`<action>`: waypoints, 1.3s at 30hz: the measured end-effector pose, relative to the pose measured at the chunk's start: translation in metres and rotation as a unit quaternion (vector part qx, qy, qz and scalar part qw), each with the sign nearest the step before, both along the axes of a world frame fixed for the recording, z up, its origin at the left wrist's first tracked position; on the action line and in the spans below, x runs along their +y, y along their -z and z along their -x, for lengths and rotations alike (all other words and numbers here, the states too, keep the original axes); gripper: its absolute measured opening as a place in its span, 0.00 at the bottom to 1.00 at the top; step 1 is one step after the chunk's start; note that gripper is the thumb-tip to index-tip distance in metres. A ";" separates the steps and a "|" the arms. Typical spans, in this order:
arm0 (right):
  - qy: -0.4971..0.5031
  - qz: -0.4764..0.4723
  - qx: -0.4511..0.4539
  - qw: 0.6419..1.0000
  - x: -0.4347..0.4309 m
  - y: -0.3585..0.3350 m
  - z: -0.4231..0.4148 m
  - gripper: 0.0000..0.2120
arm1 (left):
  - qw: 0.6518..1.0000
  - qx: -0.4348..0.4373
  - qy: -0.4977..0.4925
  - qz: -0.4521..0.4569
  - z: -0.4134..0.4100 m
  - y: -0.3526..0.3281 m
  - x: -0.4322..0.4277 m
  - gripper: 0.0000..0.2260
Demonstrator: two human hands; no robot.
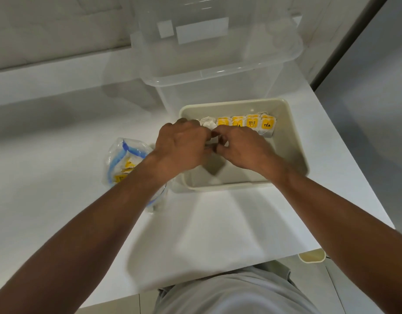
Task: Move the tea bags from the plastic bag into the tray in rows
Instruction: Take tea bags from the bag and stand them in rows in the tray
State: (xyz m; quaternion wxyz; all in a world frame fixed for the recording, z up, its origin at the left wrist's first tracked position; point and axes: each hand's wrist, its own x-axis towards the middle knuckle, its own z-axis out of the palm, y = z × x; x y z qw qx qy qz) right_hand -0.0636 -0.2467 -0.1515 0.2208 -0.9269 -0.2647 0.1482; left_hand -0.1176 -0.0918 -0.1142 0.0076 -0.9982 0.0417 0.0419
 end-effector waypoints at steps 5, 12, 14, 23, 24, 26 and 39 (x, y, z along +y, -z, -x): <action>0.037 -0.050 0.030 0.998 0.003 -0.008 0.015 0.15 | 0.996 -0.013 -0.006 0.085 0.012 -0.003 0.016 0.12; 0.062 -0.199 0.050 0.977 0.016 -0.030 0.036 0.06 | 0.942 -0.034 -0.019 0.332 0.051 -0.023 0.067 0.07; 0.066 -0.232 0.058 0.969 0.025 -0.037 0.046 0.04 | 0.932 -0.029 -0.053 0.356 0.063 -0.025 0.085 0.09; 0.027 -0.202 0.096 0.974 0.093 -0.051 0.104 0.07 | 0.937 0.018 -0.062 0.343 0.103 -0.008 0.145 0.07; 0.018 -0.166 0.074 0.983 0.101 -0.049 0.109 0.07 | 0.944 0.026 -0.062 0.322 0.106 -0.003 0.148 0.06; -0.015 -0.053 -0.008 0.998 0.114 -0.041 0.117 0.09 | 0.961 0.036 -0.058 0.266 0.111 0.006 0.153 0.05; 0.053 0.101 -0.157 0.981 0.133 -0.025 0.120 0.11 | 0.963 0.023 -0.063 0.262 0.118 0.027 0.160 0.12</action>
